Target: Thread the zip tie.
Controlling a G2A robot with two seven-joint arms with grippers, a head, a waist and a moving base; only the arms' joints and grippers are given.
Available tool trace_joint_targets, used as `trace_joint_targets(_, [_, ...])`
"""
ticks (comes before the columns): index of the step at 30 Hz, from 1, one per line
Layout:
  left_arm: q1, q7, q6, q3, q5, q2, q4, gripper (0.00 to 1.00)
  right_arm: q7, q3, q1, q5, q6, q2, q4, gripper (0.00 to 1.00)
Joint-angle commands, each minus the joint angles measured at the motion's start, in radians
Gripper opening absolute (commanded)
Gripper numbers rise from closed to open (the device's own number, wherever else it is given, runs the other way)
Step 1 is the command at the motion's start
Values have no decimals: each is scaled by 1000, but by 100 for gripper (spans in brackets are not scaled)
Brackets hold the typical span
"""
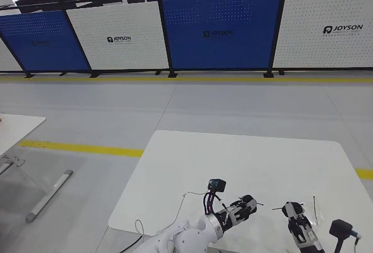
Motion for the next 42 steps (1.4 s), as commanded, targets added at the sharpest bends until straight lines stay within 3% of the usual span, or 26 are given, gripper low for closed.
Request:
trace_joint_targets(1, [-3, 11, 11, 3, 8, -3, 4, 0, 0, 0, 0, 0, 0, 0, 0, 0])
trace_joint_targets(8, [-3, 10, 11, 5, 9, -3, 4, 0, 12, -3, 7, 18, 3, -3, 0, 0])
trace_joint_targets(16, [-3, 10, 11, 5, 9, -3, 4, 0, 124, -3, 45, 135, -26, -11, 37, 0])
trace_joint_targets(24, [-3, 10, 11, 5, 9, -3, 4, 0, 125, -3, 46, 135, -25, -11, 37, 0])
trace_joint_targets(36, [-3, 10, 11, 5, 9, -3, 4, 0, 77, -76, 133, 125, 41, -43, 96, 0])
trace_joint_targets(42, [-3, 10, 11, 5, 9, -3, 4, 0, 78, -78, 135, 124, 43, -44, 99, 0])
